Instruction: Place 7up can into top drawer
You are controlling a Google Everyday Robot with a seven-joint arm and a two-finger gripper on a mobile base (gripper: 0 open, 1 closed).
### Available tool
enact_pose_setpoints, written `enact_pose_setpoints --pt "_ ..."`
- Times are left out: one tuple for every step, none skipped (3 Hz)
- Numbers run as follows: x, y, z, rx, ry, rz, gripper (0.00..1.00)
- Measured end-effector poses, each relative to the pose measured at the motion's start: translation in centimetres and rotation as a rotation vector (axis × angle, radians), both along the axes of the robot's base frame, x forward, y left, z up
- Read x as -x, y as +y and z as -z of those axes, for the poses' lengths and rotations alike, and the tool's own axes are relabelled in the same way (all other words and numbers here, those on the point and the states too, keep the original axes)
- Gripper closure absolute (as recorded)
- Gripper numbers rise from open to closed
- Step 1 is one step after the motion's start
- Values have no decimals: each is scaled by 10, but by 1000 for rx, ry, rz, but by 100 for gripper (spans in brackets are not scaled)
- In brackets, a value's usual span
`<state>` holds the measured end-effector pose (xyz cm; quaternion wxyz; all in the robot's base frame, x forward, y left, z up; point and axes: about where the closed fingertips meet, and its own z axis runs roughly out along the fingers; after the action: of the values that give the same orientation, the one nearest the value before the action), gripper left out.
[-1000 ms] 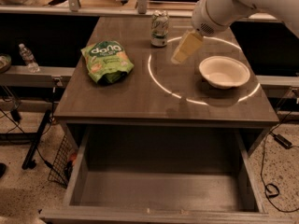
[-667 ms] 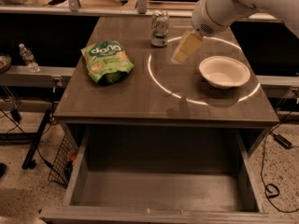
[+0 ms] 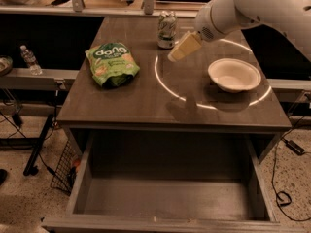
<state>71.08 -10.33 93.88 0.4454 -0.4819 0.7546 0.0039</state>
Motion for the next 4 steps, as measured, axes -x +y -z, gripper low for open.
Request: enact_pose_setpoints --pt "-61 29 13 -127 -42 27 0" --pt "-100 45 19 -159 -87 54 0" --pt "-137 54 24 -183 -130 96 0" --pt "-170 57 35 -247 -147 155 21"
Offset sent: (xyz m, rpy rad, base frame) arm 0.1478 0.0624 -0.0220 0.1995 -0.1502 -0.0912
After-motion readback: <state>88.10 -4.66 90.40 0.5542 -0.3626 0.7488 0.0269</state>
